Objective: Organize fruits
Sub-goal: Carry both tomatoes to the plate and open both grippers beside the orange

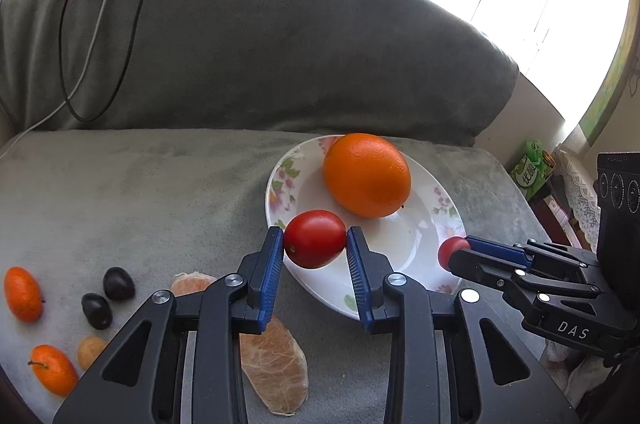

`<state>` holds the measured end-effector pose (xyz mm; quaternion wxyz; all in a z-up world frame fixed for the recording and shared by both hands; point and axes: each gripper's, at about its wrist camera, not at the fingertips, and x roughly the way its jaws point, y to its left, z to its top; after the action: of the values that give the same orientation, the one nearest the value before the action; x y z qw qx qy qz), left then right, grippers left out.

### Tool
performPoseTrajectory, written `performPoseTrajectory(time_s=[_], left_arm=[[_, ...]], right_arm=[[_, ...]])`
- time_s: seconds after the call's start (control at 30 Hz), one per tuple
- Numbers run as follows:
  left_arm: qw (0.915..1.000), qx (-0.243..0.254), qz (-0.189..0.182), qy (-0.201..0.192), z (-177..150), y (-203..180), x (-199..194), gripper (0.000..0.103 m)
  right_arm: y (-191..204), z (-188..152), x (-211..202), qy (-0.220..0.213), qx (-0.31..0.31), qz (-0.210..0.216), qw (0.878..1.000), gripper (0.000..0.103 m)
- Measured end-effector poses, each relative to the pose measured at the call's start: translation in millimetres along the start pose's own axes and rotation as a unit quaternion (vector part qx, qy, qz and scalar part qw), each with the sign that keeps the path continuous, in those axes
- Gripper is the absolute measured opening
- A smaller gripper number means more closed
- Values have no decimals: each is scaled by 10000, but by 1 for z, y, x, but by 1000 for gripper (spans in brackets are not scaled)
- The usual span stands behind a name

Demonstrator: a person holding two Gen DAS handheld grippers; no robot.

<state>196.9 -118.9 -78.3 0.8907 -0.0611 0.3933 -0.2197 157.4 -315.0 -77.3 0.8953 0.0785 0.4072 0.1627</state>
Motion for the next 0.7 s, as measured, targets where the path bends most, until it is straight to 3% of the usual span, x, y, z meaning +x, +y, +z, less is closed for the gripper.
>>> performPoseTrajectory(time_s=[0.23, 0.3, 0.33, 0.37, 0.43, 0.5, 0.7], left_arm=[[10000, 25, -50, -30, 2, 0, -2, 31], [10000, 26, -50, -33, 3, -1, -2, 31], [10000, 27, -51, -49, 3, 0, -2, 37], [10000, 21, -46, -75, 3, 0, -4, 42], [9999, 16, -49, -107, 3, 0, -6, 43], [9999, 4, -32, -127, 4, 1, -7, 52], [9997, -38, 39, -244, 4, 3, -14, 71]], right_arm=[[2, 0, 0, -14, -43, -20, 10000, 27], [3, 0, -2, -55, -71, -47, 9999, 42], [4, 0, -3, -94, -92, -67, 9999, 57], [5, 0, -5, -132, -121, -81, 9998, 64], [7, 1, -6, -158, -187, -108, 9996, 64], [8, 1, -8, -184, -234, -149, 9994, 65], [10, 0, -13, -318, -310, -187, 9988, 84]])
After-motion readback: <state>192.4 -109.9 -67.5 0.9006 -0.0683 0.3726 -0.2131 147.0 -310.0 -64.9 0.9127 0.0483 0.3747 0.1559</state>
